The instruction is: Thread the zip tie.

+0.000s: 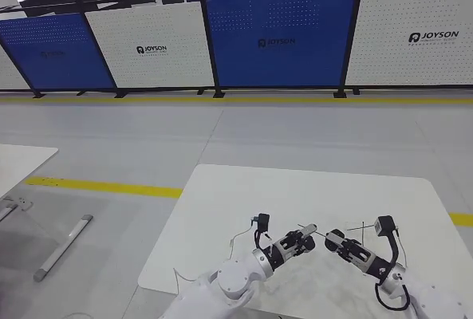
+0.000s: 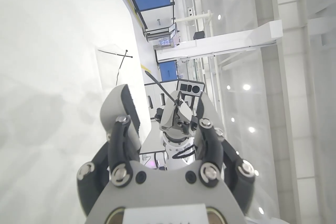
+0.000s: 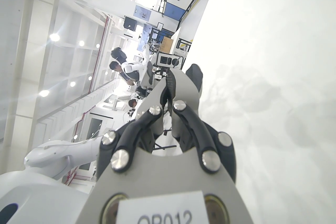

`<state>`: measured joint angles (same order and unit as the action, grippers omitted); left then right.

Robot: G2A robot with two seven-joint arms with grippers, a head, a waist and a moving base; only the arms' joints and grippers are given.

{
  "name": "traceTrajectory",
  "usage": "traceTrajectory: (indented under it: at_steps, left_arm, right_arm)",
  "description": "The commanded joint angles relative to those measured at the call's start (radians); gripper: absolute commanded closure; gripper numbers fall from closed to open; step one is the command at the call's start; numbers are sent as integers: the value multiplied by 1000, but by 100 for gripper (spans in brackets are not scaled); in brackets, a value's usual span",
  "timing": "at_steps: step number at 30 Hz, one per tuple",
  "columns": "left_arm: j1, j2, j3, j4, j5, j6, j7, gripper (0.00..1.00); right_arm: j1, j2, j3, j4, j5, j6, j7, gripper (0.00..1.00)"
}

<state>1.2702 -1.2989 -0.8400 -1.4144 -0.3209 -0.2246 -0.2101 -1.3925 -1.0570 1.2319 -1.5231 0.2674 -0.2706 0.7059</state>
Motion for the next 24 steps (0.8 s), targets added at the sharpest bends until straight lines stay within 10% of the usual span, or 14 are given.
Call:
traceTrajectory:
  at_steps: [1, 16, 24]
  left_arm:
    - [4, 1, -3, -4, 3, -3, -10, 81]
    - [8, -1, -17, -17, 1, 1, -11, 71]
    - [-1, -6, -14, -4, 1, -1, -2, 100]
  right_arm:
    - [0, 0, 0, 0, 0, 0, 0, 100]
    - [0, 0, 0, 0, 0, 0, 0, 100]
    - [0, 0, 0, 0, 0, 0, 0, 100]
